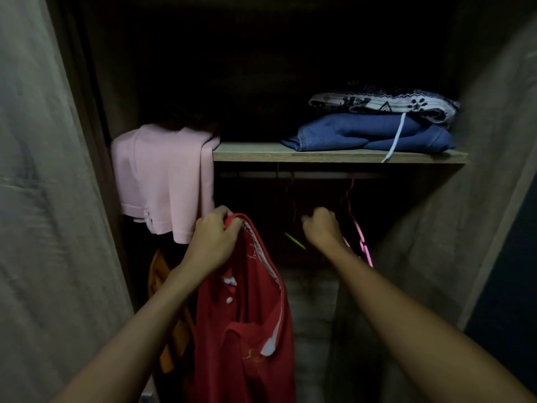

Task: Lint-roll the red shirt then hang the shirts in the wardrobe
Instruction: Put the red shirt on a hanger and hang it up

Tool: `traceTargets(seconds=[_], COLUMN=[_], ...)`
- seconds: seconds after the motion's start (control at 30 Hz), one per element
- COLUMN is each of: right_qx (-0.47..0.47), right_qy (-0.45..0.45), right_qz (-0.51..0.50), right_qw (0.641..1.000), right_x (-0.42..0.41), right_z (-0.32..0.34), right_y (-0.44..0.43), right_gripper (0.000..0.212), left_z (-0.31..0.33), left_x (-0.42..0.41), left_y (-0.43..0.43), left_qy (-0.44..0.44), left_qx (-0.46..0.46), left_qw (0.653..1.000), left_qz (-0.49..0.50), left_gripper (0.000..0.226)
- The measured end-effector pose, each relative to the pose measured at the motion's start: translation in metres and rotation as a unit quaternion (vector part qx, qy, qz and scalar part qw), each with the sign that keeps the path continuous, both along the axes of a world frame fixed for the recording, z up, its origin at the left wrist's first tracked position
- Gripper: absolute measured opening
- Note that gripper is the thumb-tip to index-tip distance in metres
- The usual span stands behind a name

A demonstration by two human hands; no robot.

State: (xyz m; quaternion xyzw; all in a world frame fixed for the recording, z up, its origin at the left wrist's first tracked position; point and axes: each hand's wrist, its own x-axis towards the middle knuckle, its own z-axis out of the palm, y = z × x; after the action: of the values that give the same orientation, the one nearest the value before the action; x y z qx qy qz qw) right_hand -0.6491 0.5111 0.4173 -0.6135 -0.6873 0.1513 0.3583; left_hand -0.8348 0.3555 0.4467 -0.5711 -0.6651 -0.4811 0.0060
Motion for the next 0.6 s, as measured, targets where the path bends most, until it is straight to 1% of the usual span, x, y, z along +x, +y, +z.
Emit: traceTargets(seconds=[0.23,0.37,0.5,0.6], right_qx=[0.032,0.041,0.041,0.040], right_qy=[0.117,0.165,0.204,0.263], right_qz=[0.013,0.004,0.007,0.024], right_qw=[0.993,0.985,0.978,0.964], right_x=[0.038,0.058,0.080,0.097], right_z=[-0.003,-0.013,-0.037,-0.053], right_y=[-0.052,-0.096,-0.137,-0.172], right_gripper=[0.014,0.015,0.023,0.025], left_z=[0.000,0.000,0.003,0.006], left_x=[0.016,0.025,0.034,0.039], left_y=[-0.010,-0.017,-0.027,-0.037], left_qy=[-0.021,-0.033,-0.032,-0.036], left_qx=[0.002,-0.003,-0.006,0.003], left_qw=[0.999,0.998,0.997,0.997], left_qz=[-0.029,-0.059,-0.070,-0.075], left_gripper=[0.018,0.019,0.020,0.021])
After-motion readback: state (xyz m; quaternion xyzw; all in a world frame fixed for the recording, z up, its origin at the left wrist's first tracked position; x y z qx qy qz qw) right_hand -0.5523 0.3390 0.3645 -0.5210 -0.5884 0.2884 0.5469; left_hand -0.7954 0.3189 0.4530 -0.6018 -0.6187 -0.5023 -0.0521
